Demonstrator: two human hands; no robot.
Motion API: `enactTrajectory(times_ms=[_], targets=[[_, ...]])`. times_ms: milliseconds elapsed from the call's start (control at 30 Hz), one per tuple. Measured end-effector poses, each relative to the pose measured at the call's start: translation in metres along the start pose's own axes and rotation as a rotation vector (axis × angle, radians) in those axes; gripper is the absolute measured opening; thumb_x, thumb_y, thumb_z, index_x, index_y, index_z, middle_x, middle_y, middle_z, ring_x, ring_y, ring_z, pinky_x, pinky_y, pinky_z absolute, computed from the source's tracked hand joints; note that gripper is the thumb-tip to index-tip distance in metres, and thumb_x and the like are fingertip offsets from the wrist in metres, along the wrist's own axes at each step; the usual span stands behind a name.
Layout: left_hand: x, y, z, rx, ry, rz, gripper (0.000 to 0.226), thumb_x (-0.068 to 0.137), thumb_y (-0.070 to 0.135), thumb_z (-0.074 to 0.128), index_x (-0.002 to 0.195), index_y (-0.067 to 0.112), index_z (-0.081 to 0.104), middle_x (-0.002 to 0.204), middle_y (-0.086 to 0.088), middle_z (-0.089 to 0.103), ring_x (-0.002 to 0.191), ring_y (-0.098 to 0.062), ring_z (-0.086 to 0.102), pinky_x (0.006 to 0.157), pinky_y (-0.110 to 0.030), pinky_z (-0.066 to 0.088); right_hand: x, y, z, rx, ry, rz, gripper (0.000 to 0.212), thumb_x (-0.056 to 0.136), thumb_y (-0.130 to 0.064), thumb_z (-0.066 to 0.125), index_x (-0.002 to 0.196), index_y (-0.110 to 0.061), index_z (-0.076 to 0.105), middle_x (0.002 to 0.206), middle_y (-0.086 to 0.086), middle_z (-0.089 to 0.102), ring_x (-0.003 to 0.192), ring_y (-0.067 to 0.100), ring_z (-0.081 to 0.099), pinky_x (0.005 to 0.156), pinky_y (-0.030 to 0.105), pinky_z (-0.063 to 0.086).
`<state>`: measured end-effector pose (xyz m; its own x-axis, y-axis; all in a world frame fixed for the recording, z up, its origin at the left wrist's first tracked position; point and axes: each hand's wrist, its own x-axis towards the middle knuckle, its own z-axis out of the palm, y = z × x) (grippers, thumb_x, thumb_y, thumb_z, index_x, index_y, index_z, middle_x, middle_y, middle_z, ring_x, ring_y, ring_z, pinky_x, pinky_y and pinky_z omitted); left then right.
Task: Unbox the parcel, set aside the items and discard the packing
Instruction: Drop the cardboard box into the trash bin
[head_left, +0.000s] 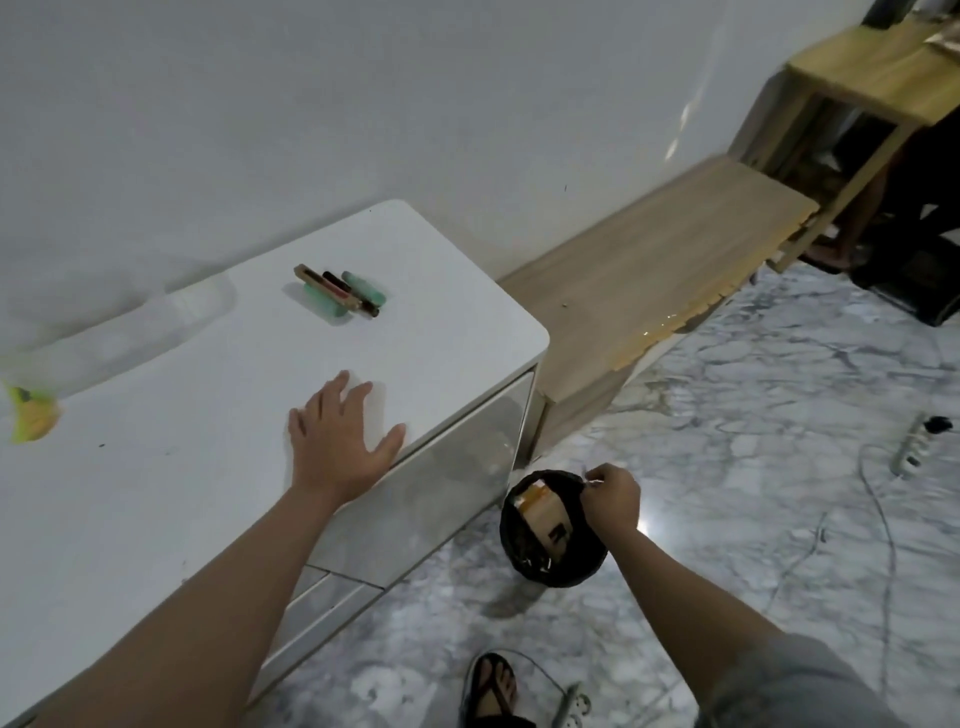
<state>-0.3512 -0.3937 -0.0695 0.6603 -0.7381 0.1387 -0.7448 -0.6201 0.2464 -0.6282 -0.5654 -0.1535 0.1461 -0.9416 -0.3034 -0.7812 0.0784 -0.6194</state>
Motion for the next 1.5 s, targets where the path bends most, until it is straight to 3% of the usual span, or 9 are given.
enactTrajectory(times_ms=[333, 600, 767, 933, 1033, 1100, 1300, 1433, 1500], targets=[[-0.001, 0.001, 0.002, -0.022, 0.009, -0.022, 0.076, 0.071, 0.069, 0.039, 0.132, 0.024, 0.044, 0.149, -0.006, 0.035, 0.133, -0.031, 0.034, 0.107, -0.054, 0.022, 0.018, 0.018, -0.016, 0.072, -0.037, 0.074, 0.029, 0.082, -0.002, 0.052, 0.106, -0.005, 0.066, 0.114, 0.016, 0.065, 0.102, 0.03, 0.061, 0.08, 0.029, 0.047], [-0.002, 0.001, 0.0, -0.047, -0.009, -0.02, 0.08, 0.07, 0.072, 0.036, 0.135, 0.025, 0.044, 0.151, -0.006, 0.032, 0.135, -0.03, 0.032, 0.109, -0.054, 0.021, 0.003, -0.006, -0.017, 0.137, -0.037, -0.061, 0.031, 0.084, -0.009, 0.056, 0.115, -0.008, 0.062, 0.122, 0.01, 0.063, 0.109, 0.026, 0.06, 0.089, 0.034, 0.049], [-0.002, -0.004, -0.004, -0.169, -0.057, -0.008, 0.08, 0.073, 0.068, 0.046, 0.137, 0.021, 0.045, 0.152, -0.005, 0.032, 0.139, -0.026, 0.03, 0.113, -0.053, 0.019, -0.011, -0.063, -0.014, 0.234, 0.054, -0.187, 0.027, 0.087, -0.013, 0.054, 0.113, -0.008, 0.062, 0.112, 0.009, 0.065, 0.104, 0.025, 0.06, 0.086, 0.036, 0.051], [-0.004, -0.033, -0.023, -0.26, -0.003, -0.065, 0.082, 0.073, 0.068, 0.041, 0.134, 0.014, 0.048, 0.147, -0.009, 0.04, 0.135, -0.028, 0.037, 0.111, -0.052, 0.027, -0.02, -0.145, -0.007, 0.287, 0.256, -0.379, 0.024, 0.089, -0.011, 0.052, 0.111, -0.009, 0.061, 0.112, 0.009, 0.059, 0.1, 0.021, 0.055, 0.083, 0.027, 0.043], [-0.005, -0.07, -0.042, -0.235, 0.057, -0.116, 0.079, 0.073, 0.065, 0.039, 0.132, 0.013, 0.05, 0.146, -0.011, 0.042, 0.134, -0.03, 0.038, 0.111, -0.052, 0.028, -0.027, -0.198, 0.011, 0.285, 0.323, -0.528, 0.023, 0.084, -0.007, 0.055, 0.106, -0.01, 0.063, 0.107, 0.01, 0.061, 0.099, 0.027, 0.057, 0.082, 0.035, 0.048], [-0.005, -0.099, -0.057, -0.209, 0.108, -0.163, 0.076, 0.075, 0.062, 0.04, 0.13, 0.011, 0.053, 0.145, -0.012, 0.043, 0.133, -0.031, 0.039, 0.11, -0.052, 0.028, -0.035, -0.234, 0.028, 0.297, 0.305, -0.59, 0.022, 0.083, -0.006, 0.057, 0.103, -0.009, 0.063, 0.105, 0.011, 0.061, 0.097, 0.03, 0.059, 0.081, 0.041, 0.05], [-0.007, -0.18, -0.093, -0.165, 0.284, -0.317, 0.072, 0.073, 0.056, 0.042, 0.118, 0.002, 0.061, 0.131, -0.024, 0.052, 0.116, -0.044, 0.053, 0.096, -0.057, 0.04, -0.059, -0.315, 0.086, 0.245, 0.167, -0.729, 0.026, 0.081, -0.008, 0.06, 0.106, -0.011, 0.062, 0.103, 0.01, 0.062, 0.096, 0.029, 0.057, 0.08, 0.035, 0.047], [-0.002, -0.216, -0.104, -0.168, 0.338, -0.442, 0.084, 0.07, 0.058, 0.042, 0.128, -0.003, 0.049, 0.134, -0.03, 0.045, 0.12, -0.046, 0.048, 0.096, -0.059, 0.038, -0.055, -0.341, 0.113, 0.097, 0.134, -0.777, 0.031, 0.076, -0.017, 0.062, 0.107, -0.015, 0.062, 0.102, 0.011, 0.063, 0.091, 0.035, 0.059, 0.079, 0.039, 0.046], [0.006, -0.23, -0.105, -0.185, 0.367, -0.496, 0.091, 0.071, 0.06, 0.043, 0.133, -0.006, 0.04, 0.136, -0.033, 0.041, 0.123, -0.047, 0.044, 0.097, -0.059, 0.037, -0.043, -0.347, 0.122, -0.039, 0.119, -0.789, 0.042, 0.075, -0.026, 0.067, 0.116, -0.018, 0.06, 0.111, 0.015, 0.061, 0.095, 0.038, 0.06, 0.085, 0.043, 0.045]])
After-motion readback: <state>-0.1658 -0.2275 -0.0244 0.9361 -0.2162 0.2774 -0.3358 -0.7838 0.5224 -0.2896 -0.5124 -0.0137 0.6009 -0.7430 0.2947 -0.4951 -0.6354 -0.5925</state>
